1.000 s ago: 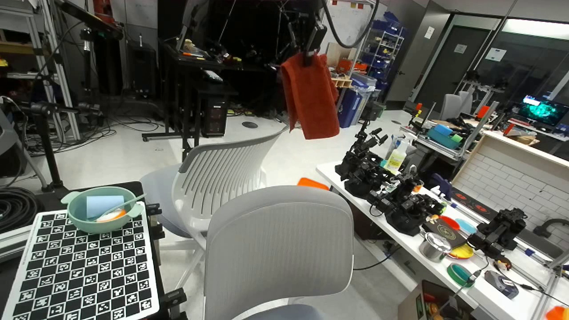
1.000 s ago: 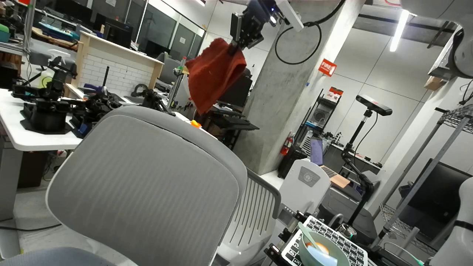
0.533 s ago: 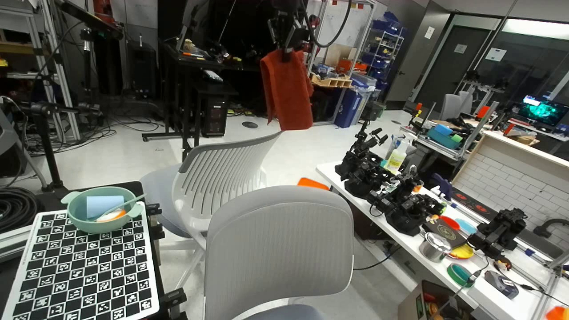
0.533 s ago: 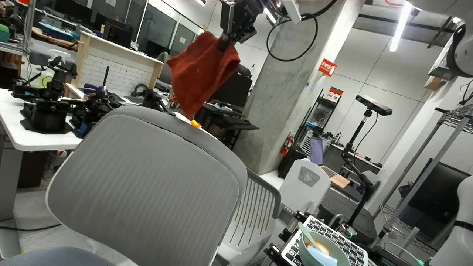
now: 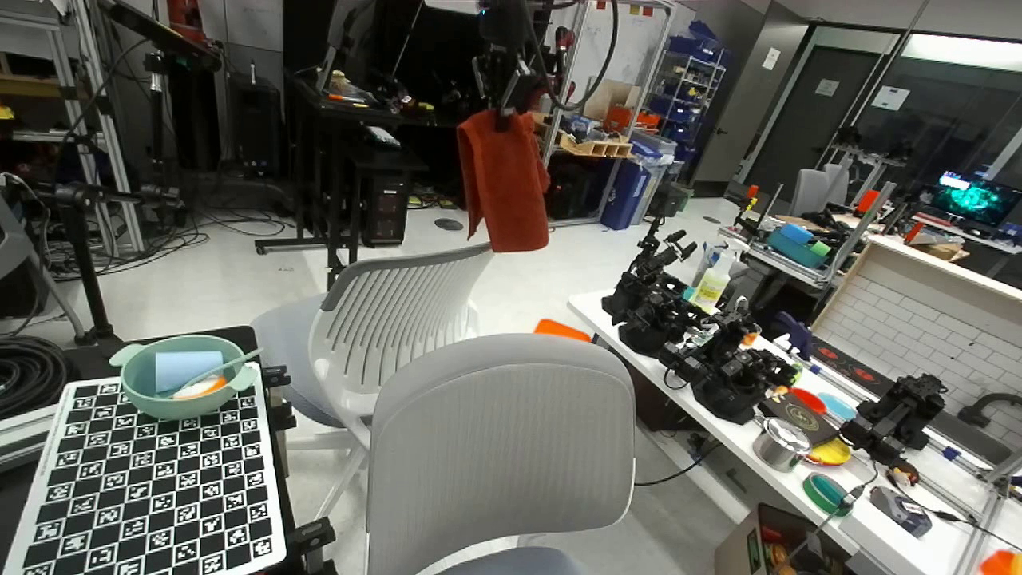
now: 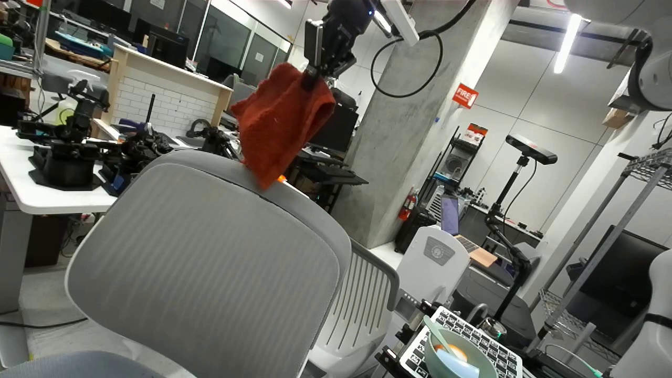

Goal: Move the orange towel to the chair on the left then back to the chair on the right

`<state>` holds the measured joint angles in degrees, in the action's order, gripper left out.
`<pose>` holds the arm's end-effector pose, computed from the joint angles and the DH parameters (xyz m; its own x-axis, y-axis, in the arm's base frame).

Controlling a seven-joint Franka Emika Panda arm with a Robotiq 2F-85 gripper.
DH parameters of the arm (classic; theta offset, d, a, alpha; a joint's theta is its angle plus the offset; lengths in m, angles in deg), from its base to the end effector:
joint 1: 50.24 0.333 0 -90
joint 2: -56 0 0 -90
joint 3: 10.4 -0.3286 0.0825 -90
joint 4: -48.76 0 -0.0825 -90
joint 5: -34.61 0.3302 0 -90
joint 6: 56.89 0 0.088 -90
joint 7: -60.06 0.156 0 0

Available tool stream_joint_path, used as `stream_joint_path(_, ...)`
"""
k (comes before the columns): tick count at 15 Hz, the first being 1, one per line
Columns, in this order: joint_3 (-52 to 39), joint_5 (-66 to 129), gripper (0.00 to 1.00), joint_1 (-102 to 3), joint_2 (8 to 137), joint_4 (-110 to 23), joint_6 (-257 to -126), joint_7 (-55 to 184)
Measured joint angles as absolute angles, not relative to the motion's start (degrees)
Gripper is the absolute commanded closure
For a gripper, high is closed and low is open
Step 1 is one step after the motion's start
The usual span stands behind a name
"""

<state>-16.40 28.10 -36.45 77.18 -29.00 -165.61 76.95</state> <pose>0.6176 0.1962 0.5023 0.9803 0.0683 0.1851 0.0654 -0.9976 0.0216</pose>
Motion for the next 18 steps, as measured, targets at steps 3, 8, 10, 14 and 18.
stream_joint_path(3,-16.4,28.1,0.97,-36.5,77.8,-29.8,-165.6,77.0)
stream_joint_path(8,-16.4,28.0,0.62,-36.4,79.0,-31.2,-165.6,77.0)
stream_joint_path(10,-16.4,27.9,0.49,-36.3,79.5,-31.4,-165.6,77.0)
stream_joint_path(14,-16.4,27.3,0.21,-36.0,80.0,-31.6,-165.6,77.0)
stream_joint_path(18,-16.4,27.3,0.0,-35.9,80.0,-31.7,-165.6,76.8)
